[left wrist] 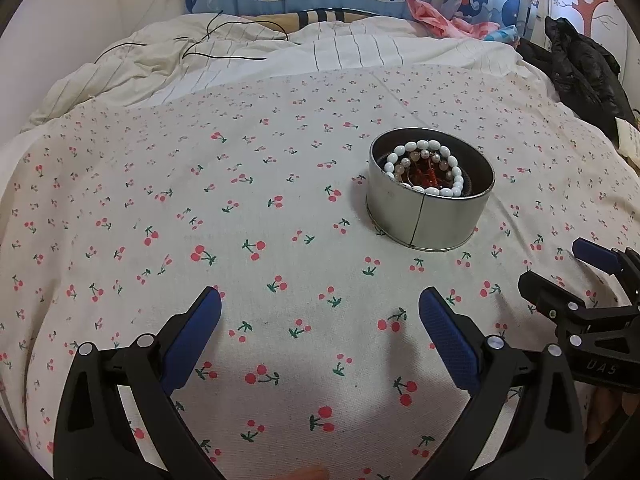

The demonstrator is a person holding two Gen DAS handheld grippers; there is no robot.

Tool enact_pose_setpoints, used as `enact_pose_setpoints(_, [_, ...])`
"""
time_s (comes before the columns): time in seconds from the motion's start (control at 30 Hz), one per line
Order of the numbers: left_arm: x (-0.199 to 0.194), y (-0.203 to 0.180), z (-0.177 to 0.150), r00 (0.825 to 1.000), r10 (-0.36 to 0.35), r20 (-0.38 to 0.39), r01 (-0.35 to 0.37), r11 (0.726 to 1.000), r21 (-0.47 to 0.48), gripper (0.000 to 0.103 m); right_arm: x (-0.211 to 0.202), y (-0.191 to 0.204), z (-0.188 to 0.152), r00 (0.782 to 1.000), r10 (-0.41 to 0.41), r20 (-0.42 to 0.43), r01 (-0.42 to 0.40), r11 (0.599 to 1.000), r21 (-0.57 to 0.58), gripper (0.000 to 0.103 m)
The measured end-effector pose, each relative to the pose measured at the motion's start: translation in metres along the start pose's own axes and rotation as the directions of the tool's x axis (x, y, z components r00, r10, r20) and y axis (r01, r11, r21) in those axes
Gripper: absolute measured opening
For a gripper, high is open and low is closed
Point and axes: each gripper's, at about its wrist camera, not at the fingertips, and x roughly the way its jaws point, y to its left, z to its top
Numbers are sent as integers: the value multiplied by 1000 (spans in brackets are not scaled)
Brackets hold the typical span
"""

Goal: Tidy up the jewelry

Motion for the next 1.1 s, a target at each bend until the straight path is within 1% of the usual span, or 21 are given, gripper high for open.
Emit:
enact_pose_setpoints(0.5, [3,-1,-1,1000,-3,-8,3,1000,2,95,2,1,0,1000,-7,-7,7,1000,-4,95])
enact_pose_setpoints(1.1, [9,4,-2,999,-11,-36,10,1000,-23,95,3,2,-1,1000,-10,-10,10,1000,-6,95])
